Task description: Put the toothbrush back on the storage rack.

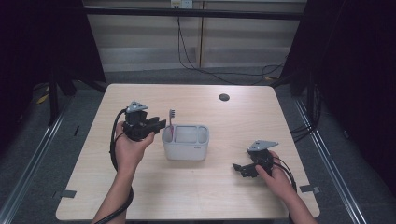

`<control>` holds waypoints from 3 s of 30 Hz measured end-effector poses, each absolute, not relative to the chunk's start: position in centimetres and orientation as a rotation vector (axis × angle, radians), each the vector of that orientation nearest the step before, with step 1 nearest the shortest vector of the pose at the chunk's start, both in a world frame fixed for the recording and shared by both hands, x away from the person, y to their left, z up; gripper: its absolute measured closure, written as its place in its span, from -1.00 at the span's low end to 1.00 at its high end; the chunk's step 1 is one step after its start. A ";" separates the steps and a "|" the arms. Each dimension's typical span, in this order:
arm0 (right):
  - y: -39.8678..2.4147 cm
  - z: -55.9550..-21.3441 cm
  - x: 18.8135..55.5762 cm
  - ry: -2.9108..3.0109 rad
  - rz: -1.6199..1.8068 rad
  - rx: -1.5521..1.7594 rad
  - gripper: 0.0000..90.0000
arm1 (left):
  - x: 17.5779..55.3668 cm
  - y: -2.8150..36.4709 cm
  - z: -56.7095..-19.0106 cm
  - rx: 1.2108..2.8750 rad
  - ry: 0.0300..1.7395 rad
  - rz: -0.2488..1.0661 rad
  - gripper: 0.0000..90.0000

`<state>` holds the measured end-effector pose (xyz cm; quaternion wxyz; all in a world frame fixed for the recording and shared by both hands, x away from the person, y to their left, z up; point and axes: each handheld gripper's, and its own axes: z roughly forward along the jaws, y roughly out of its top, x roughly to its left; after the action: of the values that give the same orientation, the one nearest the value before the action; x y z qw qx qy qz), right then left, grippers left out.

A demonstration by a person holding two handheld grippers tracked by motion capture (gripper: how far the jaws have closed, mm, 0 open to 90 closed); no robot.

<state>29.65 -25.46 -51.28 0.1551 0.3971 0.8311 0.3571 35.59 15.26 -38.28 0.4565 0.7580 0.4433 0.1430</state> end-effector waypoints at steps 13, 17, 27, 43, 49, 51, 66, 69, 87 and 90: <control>-25.5 -51.3 29.6 2.381 1.023 1.137 -0.80 | 35.8 16.1 -39.4 1.916 1.108 0.339 0.02; -25.5 -51.3 29.6 2.381 1.023 1.138 -0.80 | 35.7 16.6 -39.9 1.908 1.118 0.333 -0.08; -25.5 -51.3 29.6 2.381 1.023 1.138 -0.80 | 35.4 18.0 -41.0 1.917 1.125 0.336 -0.20; -25.5 -51.3 29.6 2.381 1.023 1.137 -0.80 | 34.9 19.9 -42.4 1.911 1.137 0.358 -0.28; -25.5 -51.3 29.6 2.381 1.023 1.138 -0.80 | 34.7 20.4 -43.2 1.932 1.142 0.352 -0.29; -25.5 -51.3 29.6 2.381 1.023 1.138 -0.80 | 34.6 20.6 -43.5 1.927 1.150 0.348 -0.29; -25.5 -51.3 29.6 2.381 1.023 1.138 -0.80 | 34.3 22.1 -45.0 1.921 1.175 0.354 -0.33; -25.5 -51.3 29.6 2.381 1.023 1.138 -0.80 | 34.2 22.4 -45.3 1.933 1.173 0.358 -0.33; -25.5 -51.3 29.6 2.381 1.023 1.137 -0.80 | 34.0 24.1 -46.6 1.934 1.159 0.380 -0.37; -25.5 -51.3 29.6 2.381 1.023 1.137 -0.80 | 34.0 24.3 -46.7 1.940 1.147 0.390 -0.39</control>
<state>29.65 -25.46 -51.28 0.1551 0.3969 0.8312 0.3570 34.03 24.30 -46.75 0.4144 0.7719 0.4564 0.1551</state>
